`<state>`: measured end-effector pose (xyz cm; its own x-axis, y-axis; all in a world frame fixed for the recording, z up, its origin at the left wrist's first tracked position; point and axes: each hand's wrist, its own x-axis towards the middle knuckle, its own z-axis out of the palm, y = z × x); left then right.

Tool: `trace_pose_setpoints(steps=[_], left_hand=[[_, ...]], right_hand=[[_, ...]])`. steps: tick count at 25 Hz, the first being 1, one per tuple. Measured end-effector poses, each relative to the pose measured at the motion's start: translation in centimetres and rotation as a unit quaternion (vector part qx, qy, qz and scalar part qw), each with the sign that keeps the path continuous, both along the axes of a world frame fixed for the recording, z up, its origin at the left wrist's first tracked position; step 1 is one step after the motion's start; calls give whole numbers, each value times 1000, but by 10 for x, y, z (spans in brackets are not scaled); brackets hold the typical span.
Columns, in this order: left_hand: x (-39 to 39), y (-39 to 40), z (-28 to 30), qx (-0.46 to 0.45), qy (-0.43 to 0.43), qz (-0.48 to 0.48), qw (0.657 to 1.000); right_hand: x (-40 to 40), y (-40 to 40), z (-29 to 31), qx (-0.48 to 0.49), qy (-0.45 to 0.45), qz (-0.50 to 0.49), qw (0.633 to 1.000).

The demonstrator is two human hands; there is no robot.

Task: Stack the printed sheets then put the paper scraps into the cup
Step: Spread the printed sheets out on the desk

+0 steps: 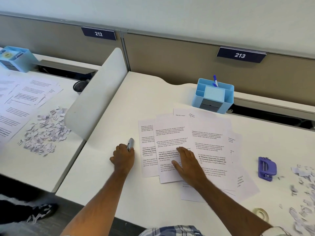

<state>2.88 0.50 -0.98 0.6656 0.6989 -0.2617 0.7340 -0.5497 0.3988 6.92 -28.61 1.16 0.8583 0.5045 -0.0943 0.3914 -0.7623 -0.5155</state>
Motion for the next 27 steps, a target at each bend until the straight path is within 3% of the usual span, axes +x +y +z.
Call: trace_pose_setpoints(steps=[5, 9, 12, 17, 21, 24, 27], left_hand=[[22, -30, 16, -187, -56, 85, 977], [41, -65, 39, -433, -140, 126, 882], [48, -86, 54, -506, -135, 114, 844], [57, -111, 73, -572, -122, 64, 808], [64, -118, 75, -581, -128, 40, 802], [70, -121, 75, -558, -125, 3, 820], [77, -117, 66, -468, -126, -62, 872]], right_hand=[[6, 21, 9, 93, 109, -77, 987], [14, 38, 15, 201, 217, -152, 943], [21, 45, 25, 261, 262, -188, 910], [34, 42, 36, 339, 289, -214, 869], [48, 33, 42, 404, 316, -230, 827], [56, 21, 44, 419, 312, -231, 821], [66, 10, 51, 419, 273, -258, 827]])
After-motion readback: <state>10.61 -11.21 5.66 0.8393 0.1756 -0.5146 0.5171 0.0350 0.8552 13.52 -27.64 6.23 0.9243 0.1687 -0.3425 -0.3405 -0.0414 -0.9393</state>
